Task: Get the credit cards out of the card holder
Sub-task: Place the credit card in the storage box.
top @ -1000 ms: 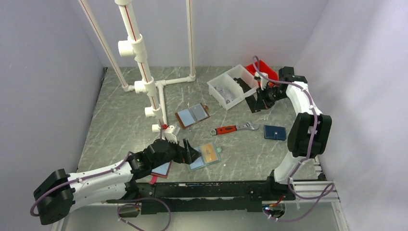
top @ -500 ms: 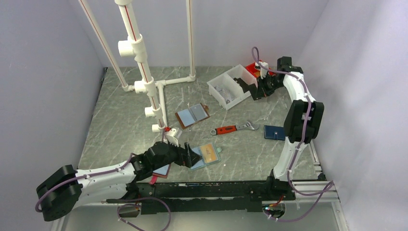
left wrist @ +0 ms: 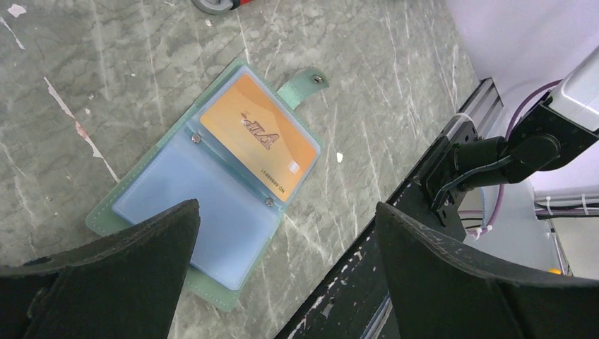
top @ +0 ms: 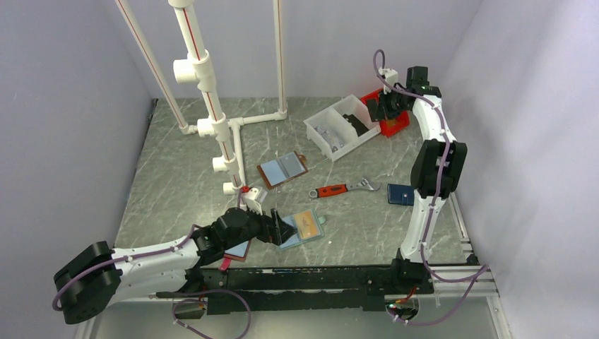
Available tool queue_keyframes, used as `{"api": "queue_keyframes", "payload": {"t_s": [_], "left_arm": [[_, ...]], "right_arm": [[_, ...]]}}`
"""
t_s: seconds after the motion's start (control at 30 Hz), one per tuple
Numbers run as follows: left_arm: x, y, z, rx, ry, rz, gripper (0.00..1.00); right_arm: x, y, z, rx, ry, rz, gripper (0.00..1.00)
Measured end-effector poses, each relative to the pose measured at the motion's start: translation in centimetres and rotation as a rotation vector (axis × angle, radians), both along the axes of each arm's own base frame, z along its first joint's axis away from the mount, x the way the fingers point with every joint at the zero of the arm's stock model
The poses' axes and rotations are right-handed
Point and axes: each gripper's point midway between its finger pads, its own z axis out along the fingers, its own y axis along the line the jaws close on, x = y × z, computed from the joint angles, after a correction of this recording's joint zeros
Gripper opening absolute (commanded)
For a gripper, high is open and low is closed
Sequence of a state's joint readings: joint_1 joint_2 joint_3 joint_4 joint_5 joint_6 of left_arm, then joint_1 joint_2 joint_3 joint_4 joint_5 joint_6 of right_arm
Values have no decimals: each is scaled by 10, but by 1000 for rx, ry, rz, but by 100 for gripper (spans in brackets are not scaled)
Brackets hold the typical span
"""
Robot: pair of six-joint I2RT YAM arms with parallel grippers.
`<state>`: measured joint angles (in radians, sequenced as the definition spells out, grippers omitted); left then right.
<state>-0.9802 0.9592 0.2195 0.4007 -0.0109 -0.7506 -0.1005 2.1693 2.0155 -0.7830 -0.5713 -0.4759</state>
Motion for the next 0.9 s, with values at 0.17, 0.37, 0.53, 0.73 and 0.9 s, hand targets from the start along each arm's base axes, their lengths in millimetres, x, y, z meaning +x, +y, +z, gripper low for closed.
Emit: {"api": "queue_keyframes", "payload": {"t_s": [0.17, 0.37, 0.53, 0.73, 0.9], "left_arm": [[0, 0, 4, -13, -7, 1, 99], [0, 0, 10, -28, -15, 1, 99], [0, -1, 12, -42, -10, 5, 99], [0, -1, 13, -49, 0, 9, 99], [-2, -2, 13, -57, 10, 5, 99]], "right_arm": [[15, 9, 3, 7, -24, -12, 0], [25, 29, 0, 15, -34, 14, 0], [25, 41, -12, 22, -11, 29, 0], [29, 43, -25, 37, 11, 38, 0], [27, 46, -38, 40, 34, 53, 1]]}}
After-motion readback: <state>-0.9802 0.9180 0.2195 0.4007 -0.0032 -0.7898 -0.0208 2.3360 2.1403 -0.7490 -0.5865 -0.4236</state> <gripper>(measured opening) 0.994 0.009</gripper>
